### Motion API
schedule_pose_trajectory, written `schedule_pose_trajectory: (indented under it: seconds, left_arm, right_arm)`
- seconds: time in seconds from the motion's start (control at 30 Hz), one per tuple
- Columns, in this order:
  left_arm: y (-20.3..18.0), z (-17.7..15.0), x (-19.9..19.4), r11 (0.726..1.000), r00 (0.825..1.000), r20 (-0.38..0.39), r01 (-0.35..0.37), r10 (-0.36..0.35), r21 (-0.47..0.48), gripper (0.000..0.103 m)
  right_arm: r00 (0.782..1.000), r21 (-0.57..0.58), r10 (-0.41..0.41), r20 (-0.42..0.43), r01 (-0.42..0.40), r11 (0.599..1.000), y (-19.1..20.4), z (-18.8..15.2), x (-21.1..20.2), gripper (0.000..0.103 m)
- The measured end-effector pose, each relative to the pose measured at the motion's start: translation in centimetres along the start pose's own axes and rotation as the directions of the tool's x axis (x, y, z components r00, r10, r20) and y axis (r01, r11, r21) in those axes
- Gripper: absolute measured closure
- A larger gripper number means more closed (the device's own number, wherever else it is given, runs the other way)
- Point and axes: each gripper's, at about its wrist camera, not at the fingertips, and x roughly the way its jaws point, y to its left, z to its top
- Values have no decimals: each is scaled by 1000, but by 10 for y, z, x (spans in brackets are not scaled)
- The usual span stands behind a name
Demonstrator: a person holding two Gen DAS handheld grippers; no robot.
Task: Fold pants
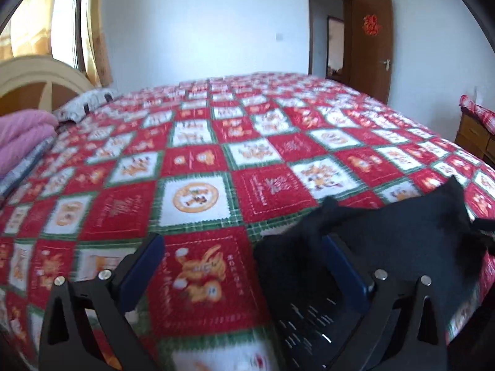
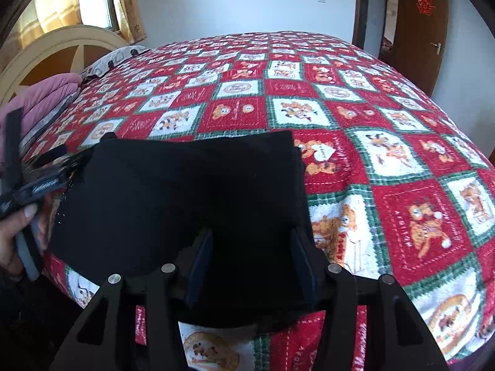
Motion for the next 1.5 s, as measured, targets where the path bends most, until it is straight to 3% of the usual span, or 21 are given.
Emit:
schedule_pose_trajectory:
  seconds: [0.1,0.2,0.3,0.37,0.43,0.53,0.63,0.77,0.87,1.03,1.2,1.33,1.5]
  left_arm:
    - [-11,-5,-24,999,999,34,39,-40,26,0]
    - [-30,-13,-24,993,996,0,86,-86,75,0]
    - [-46,-24,-10,989,996,-52,78,-72,125,0]
    - [-49,-30,-2,988,996,-75,67,-57,142,0]
    - [-44,-32,1,990,993,-79,92,-84,106,0]
    - [-36,-33,6,990,987,-101,134,-129,46,0]
    - [-37,-34,5,991,988,-101,125,-120,45,0]
    - [-38,-35,1,991,990,-94,115,-109,61,0]
    - [-32,-38,5,989,984,-106,148,-146,5,0]
    - [-26,-41,12,980,974,-113,191,-196,-50,0]
    - [-28,-41,10,982,976,-109,184,-188,-42,0]
    - [-25,-37,-1,986,981,-105,164,-166,-29,0]
    - [-16,-40,-30,994,994,-31,106,-105,29,0]
  right_arm:
    - [999,9,-31,27,30,999,1,5,-14,50]
    - [997,-20,-65,28,66,998,5,3,-17,50]
    - [996,-13,-90,-20,90,996,0,-3,-3,48]
    - [996,6,-84,-33,84,996,-7,-5,3,35]
    - [997,47,-61,-40,62,997,-18,-7,9,30]
    - [998,136,32,-61,-24,990,-37,-11,20,29]
    - [998,122,26,-56,-19,992,-33,-11,18,29]
    - [998,140,58,10,-59,988,-32,-5,4,29]
    - [993,174,96,69,-107,979,-36,-2,-4,29]
    - [995,190,89,43,-95,977,-40,-8,17,29]
    - [991,203,108,83,-123,971,-43,-6,12,29]
    - [989,206,32,141,-61,977,-45,-4,-3,29]
    - [967,92,35,254,-60,994,-11,4,-35,29]
